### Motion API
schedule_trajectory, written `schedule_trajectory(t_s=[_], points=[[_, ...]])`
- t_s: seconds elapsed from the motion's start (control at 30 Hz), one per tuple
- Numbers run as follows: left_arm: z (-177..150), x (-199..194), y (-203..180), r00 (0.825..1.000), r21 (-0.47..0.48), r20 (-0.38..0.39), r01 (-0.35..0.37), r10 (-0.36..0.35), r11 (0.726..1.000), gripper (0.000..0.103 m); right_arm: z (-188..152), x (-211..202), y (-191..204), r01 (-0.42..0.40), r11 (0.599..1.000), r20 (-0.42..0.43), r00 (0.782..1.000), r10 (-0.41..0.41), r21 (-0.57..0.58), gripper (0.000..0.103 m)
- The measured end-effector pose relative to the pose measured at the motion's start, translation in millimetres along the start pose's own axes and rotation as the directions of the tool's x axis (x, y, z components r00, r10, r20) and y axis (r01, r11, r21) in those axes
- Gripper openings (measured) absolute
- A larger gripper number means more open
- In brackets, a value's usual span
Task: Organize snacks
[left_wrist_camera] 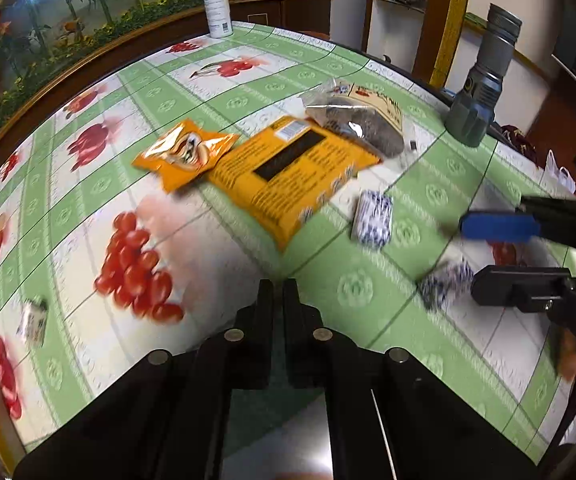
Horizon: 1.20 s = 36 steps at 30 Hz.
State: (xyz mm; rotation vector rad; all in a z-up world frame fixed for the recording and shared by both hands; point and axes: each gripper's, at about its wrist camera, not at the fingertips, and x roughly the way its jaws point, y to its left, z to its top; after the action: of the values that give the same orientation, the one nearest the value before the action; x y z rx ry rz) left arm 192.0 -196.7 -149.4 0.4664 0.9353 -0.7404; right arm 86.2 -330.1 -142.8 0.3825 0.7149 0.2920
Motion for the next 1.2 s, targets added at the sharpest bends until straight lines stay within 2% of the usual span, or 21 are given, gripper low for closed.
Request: schedule_trajectory(t_s=[0.07, 0.13, 0.2, 0.27, 0.3, 0.37, 0.43, 0.53, 0.63, 0.67, 0.8, 0.83, 0.93, 0.97, 1.0, 1.03, 1.07, 1.2], points=[[-6.5, -8.1, 6.2, 1.0, -0.023, 0.006, 0.017, -0.017, 1.0, 0.006, -1.0, 1.1, 3.8, 0.038, 0.997, -0.055, 0.998, -0.041, -0.06, 0.066], [-12.1, -19.6, 16.5, 0.999, -0.079, 0.036, 0.035, -0.032, 0.996, 0.02, -1.7, 1.0, 9.3, 0.094, 0.984, -0.086, 0.99, -0.108, -0.15, 0.066], [-14.7, -31.6, 29.0, 0.996, -0.148, 0.083, 0.026, -0.013, 0.989, 0.056, 1.8, -0.5, 11.4, 0.128, 0.971, -0.093, 0.984, -0.149, -0.202, 0.066], [-15.3, -42.0, 42.3, 0.99, -0.207, 0.131, -0.022, 0.05, 0.978, 0.069, 12.4, -2.7, 10.1, 0.154, 0.964, -0.08, 0.981, -0.174, -0.217, 0.066], [-16.1, -46.4, 51.1, 0.985, -0.24, 0.147, -0.049, 0.086, 0.97, 0.071, 19.6, -3.3, 8.1, 0.177, 0.961, -0.066, 0.979, -0.195, -0.212, 0.065], [-16.5, -48.4, 69.5, 0.977, -0.299, 0.142, -0.108, 0.156, 0.948, 0.071, 39.8, -0.6, 2.9, 0.263, 0.943, -0.022, 0.962, -0.273, -0.203, 0.068], [-20.7, -46.6, 91.2, 0.977, -0.344, 0.128, -0.119, 0.172, 0.931, 0.071, 59.8, 12.3, -3.6, 0.319, 0.926, -0.009, 0.945, -0.327, -0.201, 0.072], [-30.9, -37.4, 118.5, 0.97, -0.38, 0.083, -0.18, 0.227, 0.907, 0.071, 77.3, 41.1, -10.0, 0.41, 0.876, -0.014, 0.904, -0.428, -0.255, 0.072], [-39.5, -25.4, 141.0, 0.975, -0.423, 0.061, -0.17, 0.215, 0.89, 0.071, 81.0, 68.1, -20.5, 0.442, 0.853, -0.054, 0.879, -0.473, -0.276, 0.072], [-40.7, -20.2, 146.1, 0.978, -0.432, 0.057, -0.157, 0.201, 0.888, 0.071, 80.1, 74.2, -24.0, 0.442, 0.855, -0.066, 0.878, -0.475, -0.271, 0.073], [-43.1, -2.3, 152.2, 0.974, -0.433, 0.0, -0.204, 0.227, 0.878, 0.073, 79.2, 76.3, -34.2, 0.403, 0.887, -0.07, 0.902, -0.427, -0.225, 0.06], [-42.9, -2.3, 152.6, 0.972, -0.439, 0.024, -0.199, 0.233, 0.876, 0.073, 78.2, 74.3, -35.4, 0.397, 0.891, -0.066, 0.905, -0.42, -0.22, 0.059], [-41.1, -1.3, 161.0, 0.971, -0.489, 0.019, -0.2, 0.24, 0.849, 0.072, 74.8, 65.0, -34.6, 0.37, 0.91, -0.052, 0.921, -0.385, -0.19, 0.055], [-41.4, -2.2, 164.1, 0.968, -0.506, 0.022, -0.204, 0.249, 0.838, 0.061, 72.0, 60.8, -32.6, 0.356, 0.917, -0.047, 0.928, -0.369, -0.179, 0.054], [-41.7, -3.2, 166.2, 0.963, -0.513, 0.017, -0.222, 0.268, 0.829, 0.043, 69.4, 55.8, -30.4, 0.332, 0.929, -0.044, 0.938, -0.343, -0.162, 0.053], [-42.6, -5.2, 167.8, 0.964, -0.517, 0.023, -0.216, 0.265, 0.829, 0.032, 66.1, 49.0, -26.8, 0.298, 0.944, -0.037, 0.951, -0.306, -0.14, 0.052], [-44.2, -7.3, 169.0, 0.967, -0.521, 0.029, -0.2, 0.252, 0.83, 0.012, 62.7, 41.7, -22.2, 0.268, 0.955, -0.025, 0.962, -0.273, -0.124, 0.047], [-58.1, -16.9, 161.1, 0.97, -0.506, 0.033, -0.192, 0.241, 0.841, 0.011, 48.8, 11.9, 2.2, 0.15, 0.985, 0.032, 0.988, -0.148, -0.082, 0.046]])
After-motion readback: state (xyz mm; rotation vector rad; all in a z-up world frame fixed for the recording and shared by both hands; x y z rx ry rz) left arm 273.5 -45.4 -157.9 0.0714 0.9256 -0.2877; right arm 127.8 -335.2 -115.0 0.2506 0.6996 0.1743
